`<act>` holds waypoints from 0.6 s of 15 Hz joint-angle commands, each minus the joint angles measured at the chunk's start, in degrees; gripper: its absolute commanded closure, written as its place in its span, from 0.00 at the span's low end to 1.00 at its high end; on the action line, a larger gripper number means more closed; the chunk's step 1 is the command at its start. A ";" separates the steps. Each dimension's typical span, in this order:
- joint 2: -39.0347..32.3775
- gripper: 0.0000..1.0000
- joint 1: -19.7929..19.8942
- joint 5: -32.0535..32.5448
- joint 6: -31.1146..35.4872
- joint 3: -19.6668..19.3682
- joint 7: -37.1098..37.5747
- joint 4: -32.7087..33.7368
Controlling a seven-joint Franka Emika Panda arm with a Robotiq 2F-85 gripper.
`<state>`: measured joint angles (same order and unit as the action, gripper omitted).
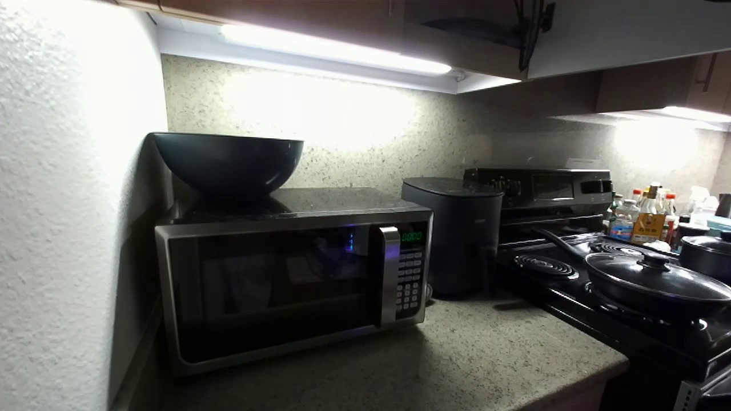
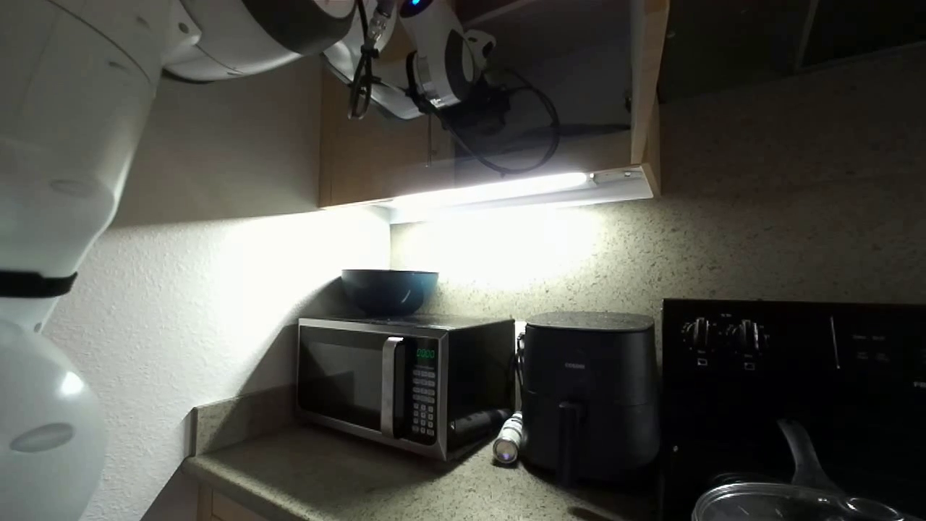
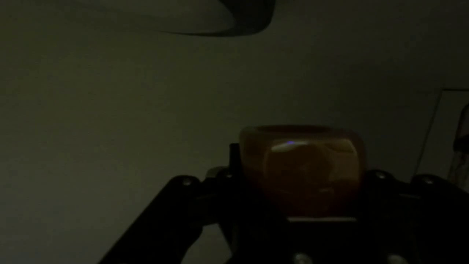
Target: Pick up the bottle and position it inside the wall cabinet
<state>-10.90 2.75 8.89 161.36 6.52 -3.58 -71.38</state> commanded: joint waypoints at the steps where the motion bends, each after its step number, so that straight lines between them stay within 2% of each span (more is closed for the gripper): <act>1: 1.63 0.68 0.16 -0.29 -3.15 -0.22 0.82 -1.88; 4: 3.48 0.68 -0.06 1.41 -9.09 -1.23 2.84 -4.91; 6: 4.32 0.68 0.25 0.02 -12.37 -1.17 2.77 -6.72; 9: 5.10 0.68 0.51 -1.09 -13.20 -1.19 3.58 -7.79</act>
<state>-9.20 2.77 9.13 150.55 5.61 -1.84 -74.08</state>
